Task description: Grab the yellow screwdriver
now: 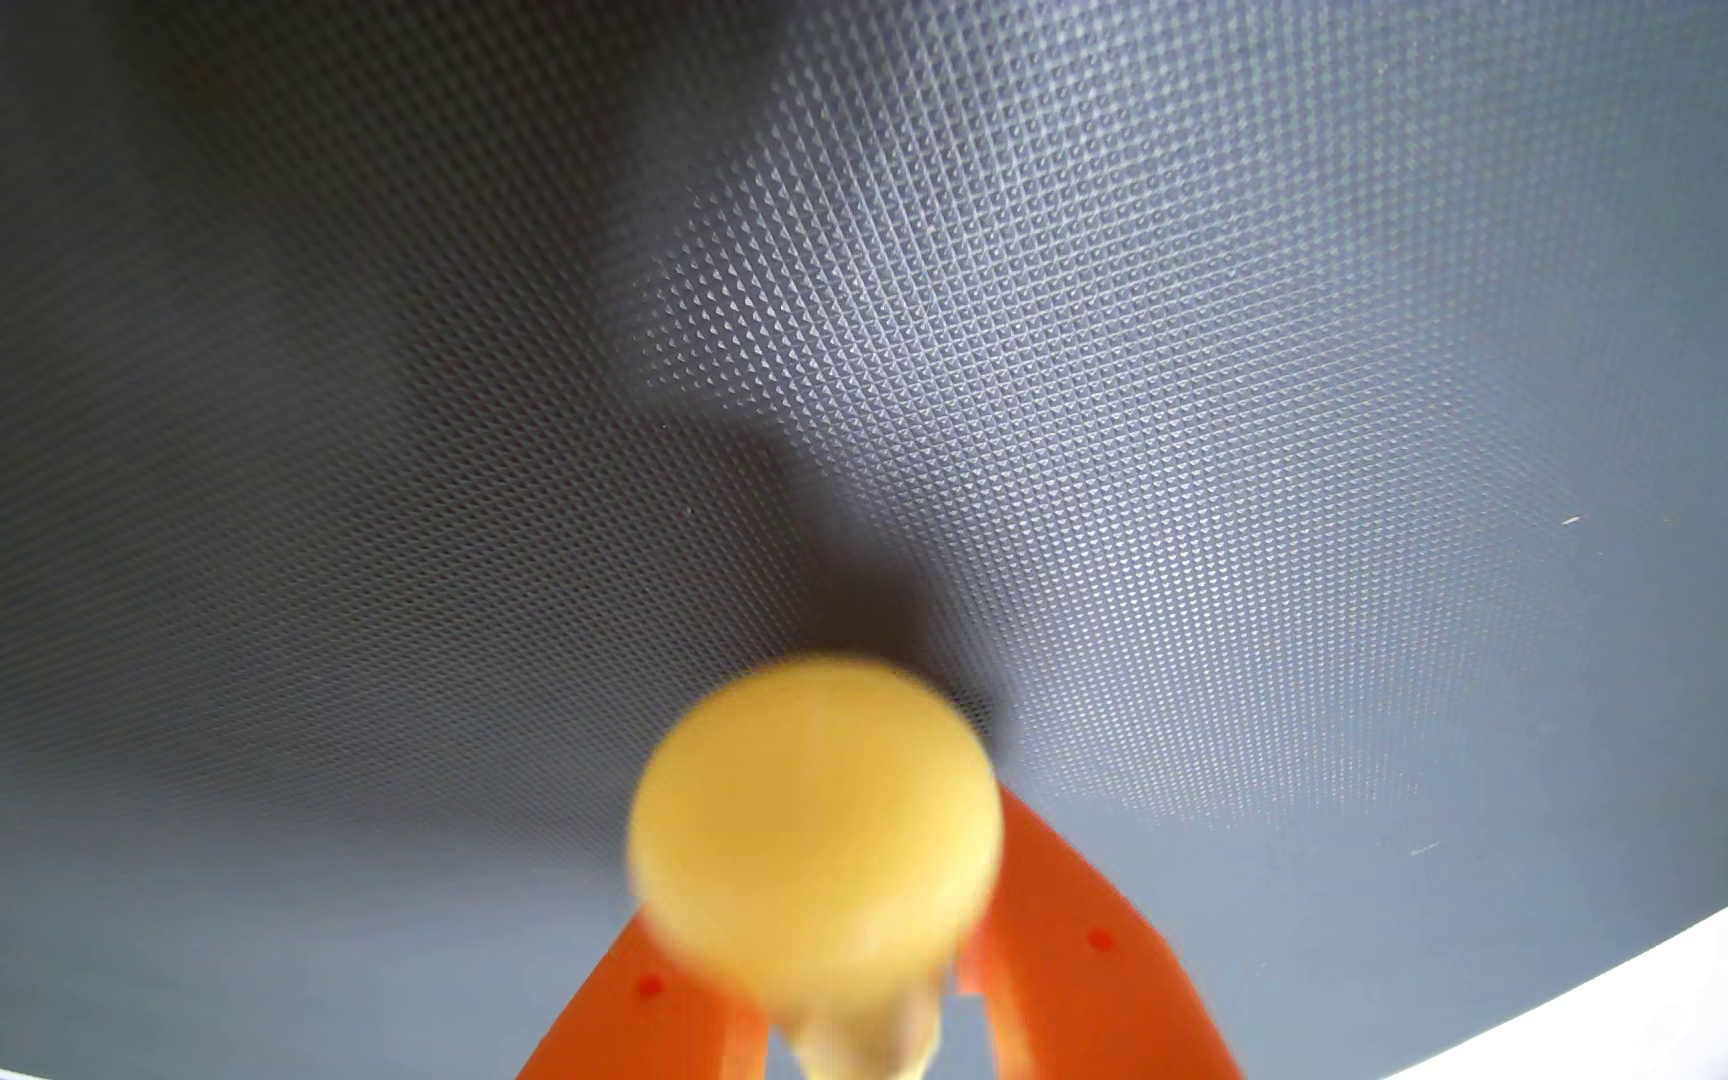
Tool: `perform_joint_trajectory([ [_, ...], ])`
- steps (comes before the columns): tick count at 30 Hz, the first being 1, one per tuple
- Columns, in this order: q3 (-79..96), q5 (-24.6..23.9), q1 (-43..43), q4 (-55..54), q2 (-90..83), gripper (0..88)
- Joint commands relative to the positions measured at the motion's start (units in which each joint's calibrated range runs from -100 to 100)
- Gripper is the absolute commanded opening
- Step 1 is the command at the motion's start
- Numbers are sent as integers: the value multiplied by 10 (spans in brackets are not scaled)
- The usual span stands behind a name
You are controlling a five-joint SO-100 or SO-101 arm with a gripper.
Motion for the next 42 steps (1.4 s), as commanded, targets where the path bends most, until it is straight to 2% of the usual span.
perform_joint_trajectory([
  [1, 1, 0, 4, -5, -18, 136],
  [3, 1, 0, 4, -4, -18, 149],
  [9, 1, 0, 4, -5, -18, 80],
  [24, -8, 0, 5, 1, -2, 71],
  [28, -7, 0, 5, -1, -3, 6],
  [42, -4, 0, 5, -5, -12, 9],
])
